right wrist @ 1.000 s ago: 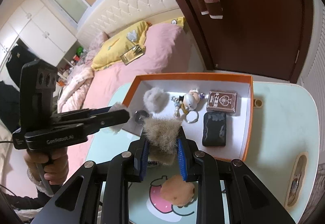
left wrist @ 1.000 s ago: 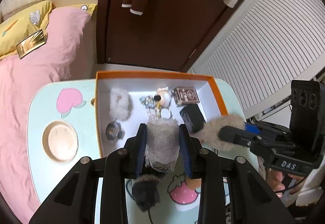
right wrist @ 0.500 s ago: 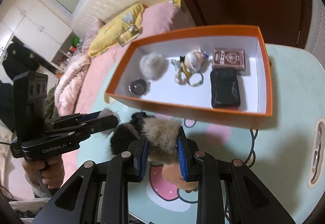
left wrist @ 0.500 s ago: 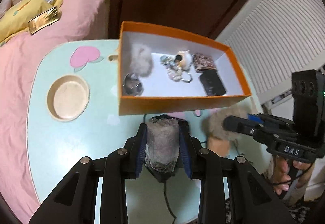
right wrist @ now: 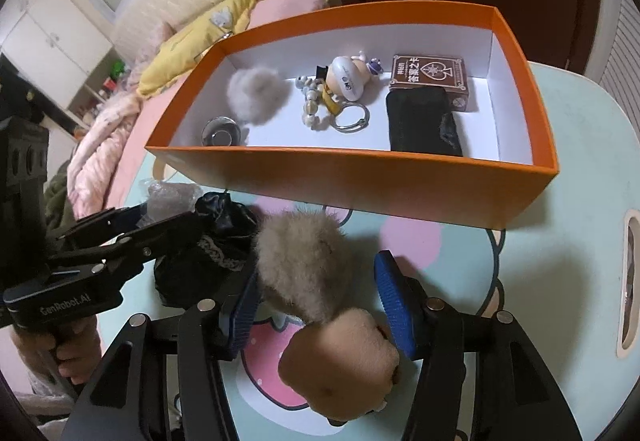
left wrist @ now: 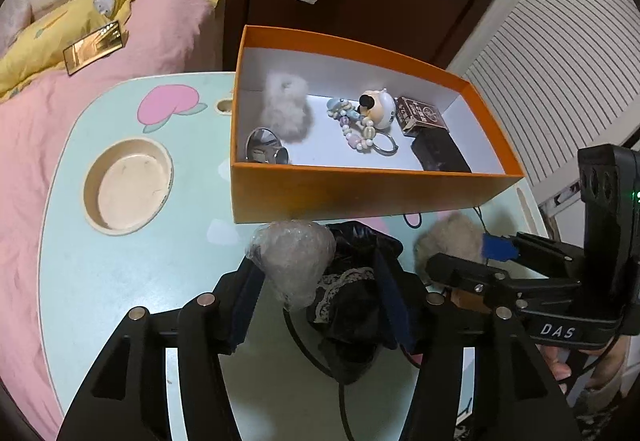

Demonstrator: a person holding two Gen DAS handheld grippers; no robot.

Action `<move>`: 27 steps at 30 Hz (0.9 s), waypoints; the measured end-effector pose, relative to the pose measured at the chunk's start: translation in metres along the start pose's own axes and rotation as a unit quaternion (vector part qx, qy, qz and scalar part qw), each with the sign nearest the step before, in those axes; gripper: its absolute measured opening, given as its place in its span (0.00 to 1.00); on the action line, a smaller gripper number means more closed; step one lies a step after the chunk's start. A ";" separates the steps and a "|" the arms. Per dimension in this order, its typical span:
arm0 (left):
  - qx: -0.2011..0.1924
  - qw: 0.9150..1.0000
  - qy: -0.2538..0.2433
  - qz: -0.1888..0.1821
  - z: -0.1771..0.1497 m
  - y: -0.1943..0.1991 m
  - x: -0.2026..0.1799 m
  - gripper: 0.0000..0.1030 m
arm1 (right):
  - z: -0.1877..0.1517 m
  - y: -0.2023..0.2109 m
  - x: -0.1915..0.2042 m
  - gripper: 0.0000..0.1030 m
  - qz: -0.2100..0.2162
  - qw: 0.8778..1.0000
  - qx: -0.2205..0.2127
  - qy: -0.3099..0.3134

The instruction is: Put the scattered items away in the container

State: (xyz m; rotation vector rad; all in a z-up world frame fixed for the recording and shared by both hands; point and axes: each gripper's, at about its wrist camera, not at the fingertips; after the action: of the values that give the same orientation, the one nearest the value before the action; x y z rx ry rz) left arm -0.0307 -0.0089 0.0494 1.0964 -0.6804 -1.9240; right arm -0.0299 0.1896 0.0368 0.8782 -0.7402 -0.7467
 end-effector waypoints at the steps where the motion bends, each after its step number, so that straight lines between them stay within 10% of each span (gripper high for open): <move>1: -0.001 1.000 0.001 0.001 0.000 0.000 0.000 0.55 | 0.000 0.001 -0.001 0.54 -0.001 1.000 -0.002 0.000; 27: -0.062 0.998 0.016 -0.007 0.009 0.037 0.011 0.55 | 0.054 0.056 0.013 0.44 0.052 0.996 -0.067 0.035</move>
State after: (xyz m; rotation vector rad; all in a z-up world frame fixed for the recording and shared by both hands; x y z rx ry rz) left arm -0.0284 -0.0371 0.0767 1.0549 -0.5288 -1.9297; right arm -0.0519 0.1821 0.1118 0.7351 -0.6609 -0.6617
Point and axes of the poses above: each gripper's, at about its wrist camera, not at the fingertips, and y roughly against the way its jaws point, x to its left, z to its top, and after that the axes turned 13 degrees about -z, right-handed
